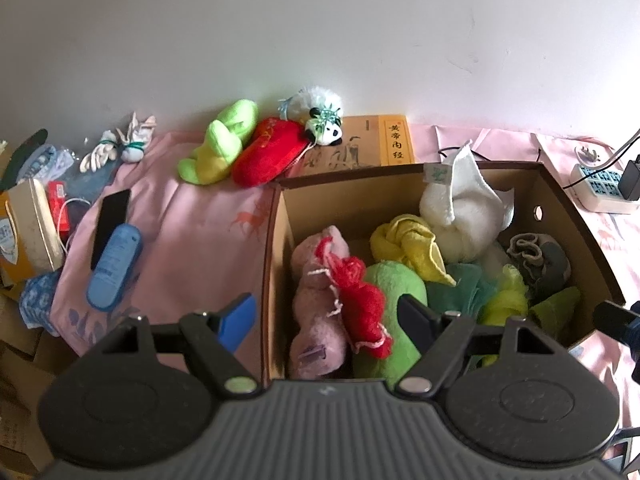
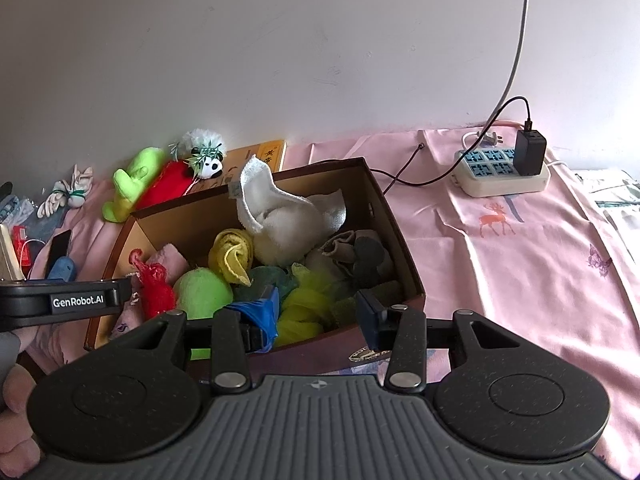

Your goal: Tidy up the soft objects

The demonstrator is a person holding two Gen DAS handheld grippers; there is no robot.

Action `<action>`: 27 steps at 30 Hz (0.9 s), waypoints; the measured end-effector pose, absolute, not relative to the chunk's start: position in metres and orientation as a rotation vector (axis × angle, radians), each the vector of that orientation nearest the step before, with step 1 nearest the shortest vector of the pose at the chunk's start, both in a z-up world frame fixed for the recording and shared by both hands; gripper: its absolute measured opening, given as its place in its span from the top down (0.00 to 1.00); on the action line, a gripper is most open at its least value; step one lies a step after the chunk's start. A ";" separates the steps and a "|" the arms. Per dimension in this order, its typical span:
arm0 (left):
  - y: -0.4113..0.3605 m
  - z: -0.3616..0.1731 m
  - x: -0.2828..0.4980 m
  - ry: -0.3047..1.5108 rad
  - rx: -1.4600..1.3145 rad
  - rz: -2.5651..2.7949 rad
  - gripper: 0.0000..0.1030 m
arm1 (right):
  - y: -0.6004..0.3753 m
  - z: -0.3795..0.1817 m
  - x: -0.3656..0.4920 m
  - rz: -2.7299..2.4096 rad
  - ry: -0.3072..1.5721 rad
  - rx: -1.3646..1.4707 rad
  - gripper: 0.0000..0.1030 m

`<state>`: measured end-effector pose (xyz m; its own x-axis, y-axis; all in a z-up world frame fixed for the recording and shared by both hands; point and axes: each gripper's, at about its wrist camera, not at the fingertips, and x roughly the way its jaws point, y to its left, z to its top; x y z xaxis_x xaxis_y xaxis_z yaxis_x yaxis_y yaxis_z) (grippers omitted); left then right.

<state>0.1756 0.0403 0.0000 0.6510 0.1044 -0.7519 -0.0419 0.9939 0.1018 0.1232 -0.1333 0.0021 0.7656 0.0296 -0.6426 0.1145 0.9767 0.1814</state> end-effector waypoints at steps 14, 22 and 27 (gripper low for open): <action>0.041 -0.001 0.166 0.862 0.070 0.099 0.23 | -0.133 -0.005 0.124 -0.048 0.724 0.212 0.74; 0.039 0.000 0.162 0.858 0.086 0.106 0.23 | -0.139 -0.004 0.118 -0.056 0.713 0.233 0.74; 0.034 0.001 0.160 0.852 0.097 0.097 0.23 | -0.141 -0.005 0.117 -0.067 0.712 0.240 0.74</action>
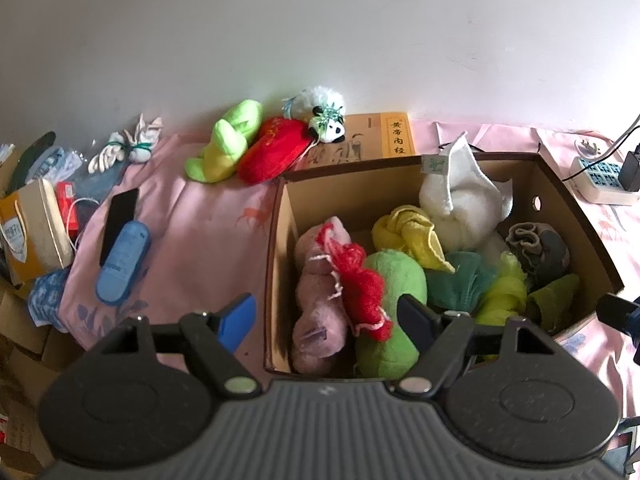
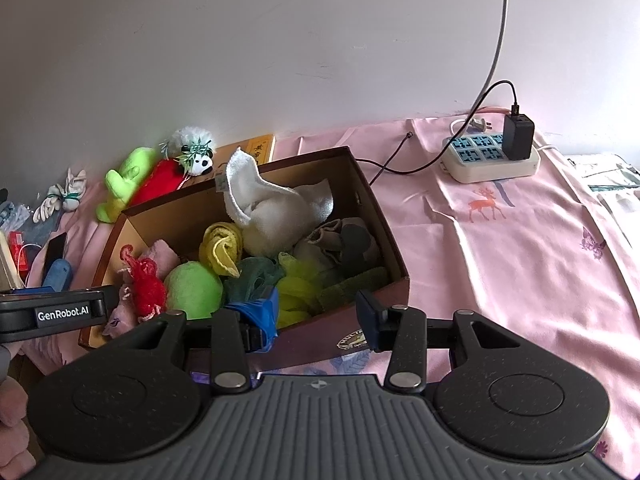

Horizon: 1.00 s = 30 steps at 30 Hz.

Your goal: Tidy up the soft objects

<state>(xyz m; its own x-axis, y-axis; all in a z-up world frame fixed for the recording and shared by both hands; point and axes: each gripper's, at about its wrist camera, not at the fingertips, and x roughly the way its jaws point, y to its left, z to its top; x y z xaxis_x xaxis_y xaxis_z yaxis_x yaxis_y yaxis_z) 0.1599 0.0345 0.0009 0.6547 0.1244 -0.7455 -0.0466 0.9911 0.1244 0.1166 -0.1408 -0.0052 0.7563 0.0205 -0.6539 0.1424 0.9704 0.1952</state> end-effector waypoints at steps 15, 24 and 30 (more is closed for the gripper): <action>0.029 -0.002 0.158 0.869 0.108 0.085 0.23 | -0.138 -0.004 0.115 -0.060 0.708 0.222 0.74; 0.033 -0.008 0.158 0.892 0.084 0.081 0.23 | -0.135 -0.005 0.120 -0.111 0.733 0.185 0.74; 0.034 -0.011 0.157 0.895 0.071 0.073 0.23 | -0.129 0.002 0.127 -0.138 0.744 0.140 0.74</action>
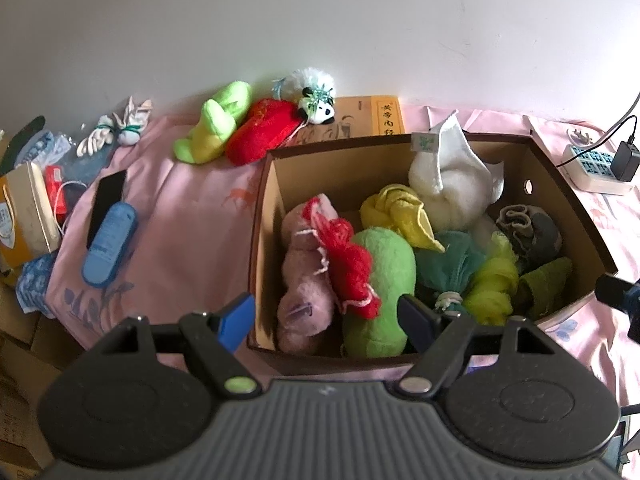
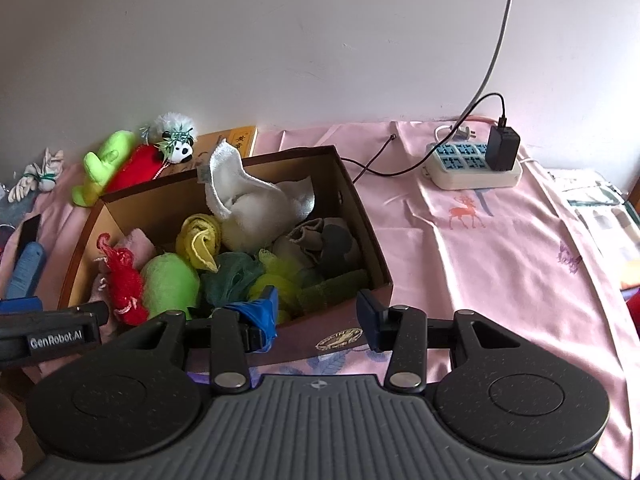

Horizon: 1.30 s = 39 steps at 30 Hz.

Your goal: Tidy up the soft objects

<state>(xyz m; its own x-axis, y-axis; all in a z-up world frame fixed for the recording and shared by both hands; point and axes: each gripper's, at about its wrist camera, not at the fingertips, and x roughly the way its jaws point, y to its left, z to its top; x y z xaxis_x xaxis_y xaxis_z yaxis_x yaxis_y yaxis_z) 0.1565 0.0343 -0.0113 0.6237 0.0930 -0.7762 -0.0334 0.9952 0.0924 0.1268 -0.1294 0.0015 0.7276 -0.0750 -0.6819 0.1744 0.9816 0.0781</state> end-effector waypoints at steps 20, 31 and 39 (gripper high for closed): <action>0.037 -0.010 0.152 0.893 0.070 0.083 0.23 | -0.116 0.006 0.134 -0.131 0.761 0.105 0.73; 0.037 -0.008 0.149 0.866 0.065 0.098 0.23 | -0.112 0.007 0.134 -0.116 0.768 0.097 0.73; 0.037 -0.007 0.149 0.855 0.065 0.103 0.23 | -0.113 0.005 0.134 -0.111 0.777 0.103 0.73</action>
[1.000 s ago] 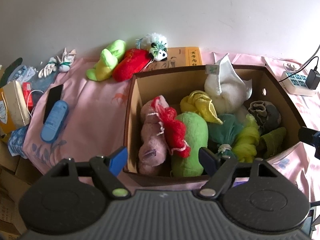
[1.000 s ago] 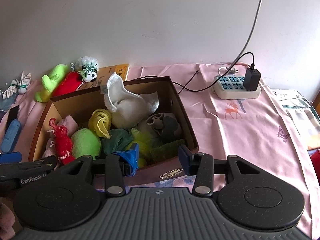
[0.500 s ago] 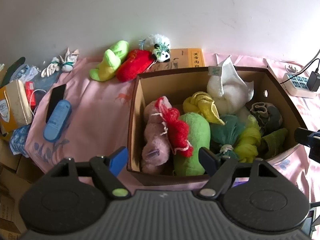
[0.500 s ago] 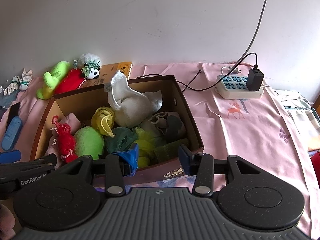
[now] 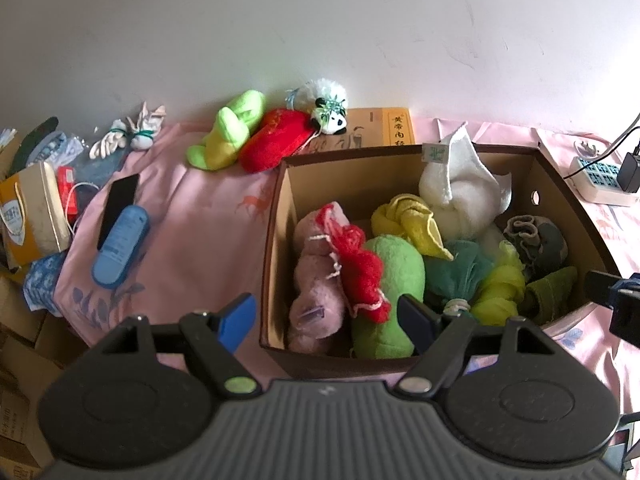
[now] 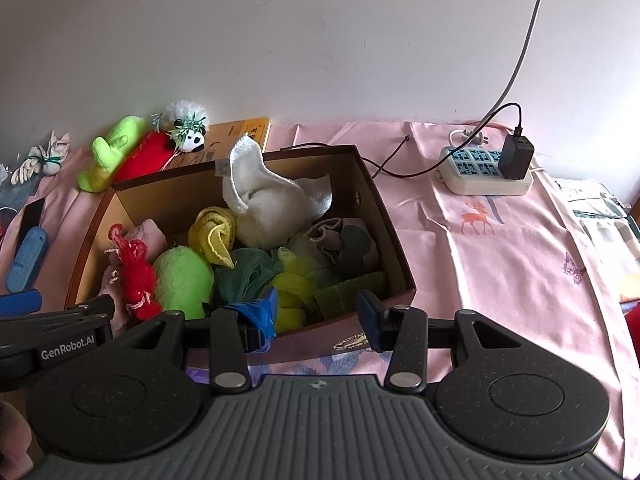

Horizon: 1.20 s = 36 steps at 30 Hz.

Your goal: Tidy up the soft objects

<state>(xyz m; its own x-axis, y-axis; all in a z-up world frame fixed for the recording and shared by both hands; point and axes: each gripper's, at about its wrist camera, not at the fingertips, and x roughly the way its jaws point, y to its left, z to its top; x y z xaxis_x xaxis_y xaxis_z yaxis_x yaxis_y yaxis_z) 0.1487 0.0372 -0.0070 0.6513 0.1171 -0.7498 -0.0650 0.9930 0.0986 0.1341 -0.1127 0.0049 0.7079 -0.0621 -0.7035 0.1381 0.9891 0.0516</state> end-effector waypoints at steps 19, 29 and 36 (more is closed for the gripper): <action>0.037 -0.007 0.149 0.859 0.074 0.113 0.23 | -0.119 0.001 0.131 -0.110 0.773 0.143 0.73; 0.038 -0.006 0.149 0.862 0.067 0.118 0.23 | -0.120 0.001 0.129 -0.101 0.770 0.148 0.73; 0.041 -0.008 0.149 0.869 0.055 0.118 0.23 | -0.119 0.003 0.128 -0.072 0.750 0.151 0.72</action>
<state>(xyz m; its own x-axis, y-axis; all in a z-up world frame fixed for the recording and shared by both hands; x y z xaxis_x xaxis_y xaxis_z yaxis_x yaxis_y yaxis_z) 0.1494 0.0412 -0.0081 0.6396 0.1254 -0.7584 -0.0805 0.9921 0.0961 0.1275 -0.1187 0.0030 0.7301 -0.0109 -0.6832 0.1186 0.9867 0.1111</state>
